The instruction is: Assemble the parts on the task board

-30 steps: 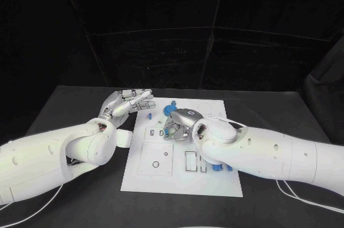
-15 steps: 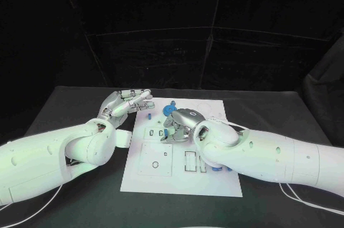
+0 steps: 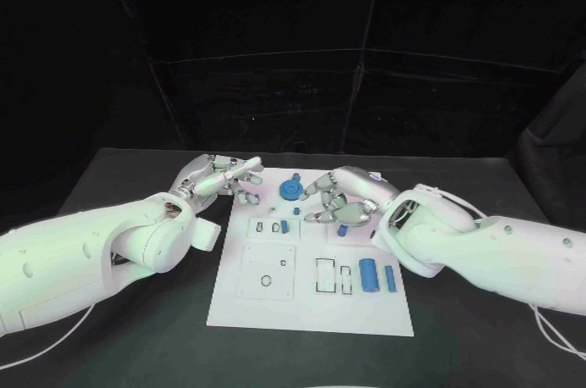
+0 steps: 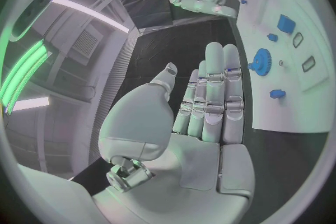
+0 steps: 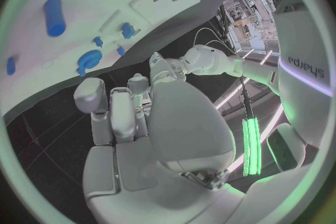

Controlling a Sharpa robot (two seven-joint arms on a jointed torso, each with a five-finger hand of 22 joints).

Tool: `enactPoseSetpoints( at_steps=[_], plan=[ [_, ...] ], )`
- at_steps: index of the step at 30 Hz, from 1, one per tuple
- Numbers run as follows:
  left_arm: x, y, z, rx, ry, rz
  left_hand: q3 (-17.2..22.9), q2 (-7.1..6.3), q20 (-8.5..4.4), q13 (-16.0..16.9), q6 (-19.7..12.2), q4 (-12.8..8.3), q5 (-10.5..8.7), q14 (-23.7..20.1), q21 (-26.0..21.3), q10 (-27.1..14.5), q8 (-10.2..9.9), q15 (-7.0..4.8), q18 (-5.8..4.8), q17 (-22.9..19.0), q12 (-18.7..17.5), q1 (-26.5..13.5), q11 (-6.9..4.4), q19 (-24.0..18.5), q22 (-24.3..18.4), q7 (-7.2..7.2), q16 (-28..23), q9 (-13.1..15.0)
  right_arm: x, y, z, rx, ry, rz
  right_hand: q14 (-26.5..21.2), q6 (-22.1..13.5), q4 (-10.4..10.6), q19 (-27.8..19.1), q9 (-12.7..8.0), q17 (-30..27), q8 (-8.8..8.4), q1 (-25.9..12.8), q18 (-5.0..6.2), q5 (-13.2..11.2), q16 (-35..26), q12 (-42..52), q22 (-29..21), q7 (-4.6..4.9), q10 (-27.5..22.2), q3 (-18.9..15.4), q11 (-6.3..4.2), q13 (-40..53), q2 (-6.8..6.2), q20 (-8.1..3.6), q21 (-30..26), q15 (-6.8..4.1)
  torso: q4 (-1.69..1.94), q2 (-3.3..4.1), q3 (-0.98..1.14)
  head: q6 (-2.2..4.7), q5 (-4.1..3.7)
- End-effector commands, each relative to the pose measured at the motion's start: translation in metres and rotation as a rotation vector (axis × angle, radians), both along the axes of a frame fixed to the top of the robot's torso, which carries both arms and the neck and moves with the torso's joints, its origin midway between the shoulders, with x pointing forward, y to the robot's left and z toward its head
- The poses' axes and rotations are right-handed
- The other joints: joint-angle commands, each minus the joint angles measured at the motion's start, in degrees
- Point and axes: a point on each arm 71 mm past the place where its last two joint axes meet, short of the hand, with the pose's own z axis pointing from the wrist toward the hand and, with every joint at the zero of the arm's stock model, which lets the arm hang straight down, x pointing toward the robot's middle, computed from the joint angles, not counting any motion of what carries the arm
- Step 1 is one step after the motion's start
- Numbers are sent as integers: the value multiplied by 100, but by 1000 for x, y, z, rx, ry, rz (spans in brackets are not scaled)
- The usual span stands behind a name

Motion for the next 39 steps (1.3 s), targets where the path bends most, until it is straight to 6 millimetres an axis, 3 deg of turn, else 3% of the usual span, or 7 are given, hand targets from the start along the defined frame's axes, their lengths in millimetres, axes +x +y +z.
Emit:
enactPoseSetpoints(
  at_steps=[1,5,7,16,21,25,39],
  plan=[
    [-1,-9,-12,349,83,-177,-220,15,-117,200,168,180,3,384,292,370,92,-129,32,2015,258,-183,-156,223,174,-97,1981,51,0,-13,9,172,209,72,-98,19,-86,-180,-18,-476,26,99,161,-7,-462,-492,-364,-4,-112,-14,-28,-469,15,-22,-280,-11,-50,-73,35,-32,36],
    [6,-16,-12,586,171,-254,-664,201,-238,803,203,607,-29,298,958,353,300,-202,-35,3974,867,-381,-227,222,710,-184,3789,189,8,-44,19,236,281,11,-121,4,-87,-266,-30,-744,33,61,199,-13,-759,-765,-612,-10,-160,-63,-33,-746,44,-32,-484,-19,-61,-130,60,-67,78],
    [10,-19,-10,694,193,-287,-985,243,-314,1420,110,803,-3,277,1991,56,501,-245,-129,4786,1507,-222,-281,293,1825,-234,4479,327,13,-56,20,245,323,-15,-188,-37,-86,-408,-38,-1009,20,48,243,-13,-1032,-1000,-873,-3,-275,-83,-25,-962,60,-31,-679,-14,-69,-159,75,-88,104],
    [29,-40,2,1083,219,-326,-1562,453,-374,3201,57,1208,-14,564,4656,-362,1374,-370,-564,6183,3457,-6,-404,997,5233,-398,5469,951,29,-81,22,243,378,-86,-424,-202,-79,-1002,-34,-2261,30,73,448,126,-2505,-1538,-2192,41,-495,-150,15,-1534,125,-1,-1778,19,-84,-229,136,-119,211],
    [36,-54,3,1161,227,-311,-1751,530,-418,4191,-79,1240,-19,599,5056,-208,1838,-418,-639,6303,4437,31,-466,1107,5799,-472,5549,1335,30,-83,23,236,374,-95,-413,-209,-75,-995,-34,-2276,34,70,449,128,-2539,-1543,-2217,41,-490,-156,15,-1551,132,-1,-1806,19,-92,-242,168,-135,235],
    [39,-67,2,1202,235,-317,-1921,564,-447,4694,-202,1249,-16,599,5331,-93,2228,-457,-704,6303,4927,-47,-513,1204,6215,-525,5549,1684,32,-84,23,231,369,-106,-397,-219,-72,-977,-34,-2281,37,66,449,138,-2566,-1546,-2232,41,-482,-165,15,-1569,134,-2,-1827,19,-87,-234,149,-141,244],
    [46,-96,-6,1268,246,-366,-2135,693,-468,4982,-589,1227,-16,599,5479,-122,2746,-464,-733,6303,5195,-88,-525,1225,6445,-548,5549,2242,36,-83,23,225,361,-117,-372,-239,-54,-971,-34,-2322,49,44,456,187,-2661,-1554,-2315,42,-475,-194,17,-1610,132,-2,-1911,19,-94,-221,138,-209,261]
  ],
)
